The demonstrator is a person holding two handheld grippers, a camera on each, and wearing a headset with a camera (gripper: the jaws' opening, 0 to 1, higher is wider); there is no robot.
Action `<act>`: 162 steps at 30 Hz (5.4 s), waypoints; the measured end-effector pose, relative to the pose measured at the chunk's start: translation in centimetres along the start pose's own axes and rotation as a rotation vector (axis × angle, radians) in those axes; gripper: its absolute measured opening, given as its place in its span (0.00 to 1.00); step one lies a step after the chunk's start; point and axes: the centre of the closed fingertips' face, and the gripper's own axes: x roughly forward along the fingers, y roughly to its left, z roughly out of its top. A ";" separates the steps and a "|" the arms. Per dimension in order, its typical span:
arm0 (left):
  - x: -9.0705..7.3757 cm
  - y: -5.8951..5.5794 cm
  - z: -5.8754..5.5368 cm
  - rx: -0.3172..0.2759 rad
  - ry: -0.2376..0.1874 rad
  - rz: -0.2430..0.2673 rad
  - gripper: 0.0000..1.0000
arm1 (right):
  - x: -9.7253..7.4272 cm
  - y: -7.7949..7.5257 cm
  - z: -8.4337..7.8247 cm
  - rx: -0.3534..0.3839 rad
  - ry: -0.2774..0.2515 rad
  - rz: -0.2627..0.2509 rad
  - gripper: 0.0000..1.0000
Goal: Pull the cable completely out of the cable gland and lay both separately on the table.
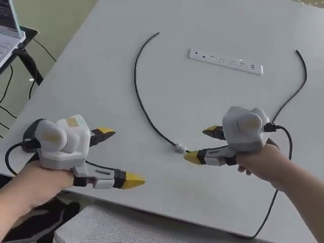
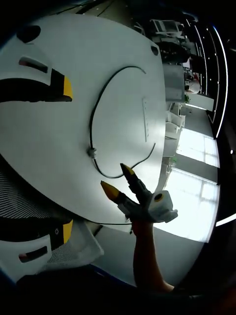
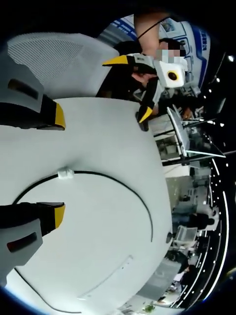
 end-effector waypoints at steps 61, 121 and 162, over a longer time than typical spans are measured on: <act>0.0 0.7 -1.5 0.026 0.071 0.031 0.94 | 7.1 -1.2 -3.9 -0.094 0.254 0.124 0.10; 3.6 -3.3 2.4 0.275 0.098 -0.149 0.83 | -1.8 7.0 -0.1 -0.203 0.266 0.197 0.07; 5.9 -7.1 5.0 0.141 -0.043 -0.371 0.42 | -5.1 9.8 2.1 -0.371 0.226 0.183 0.07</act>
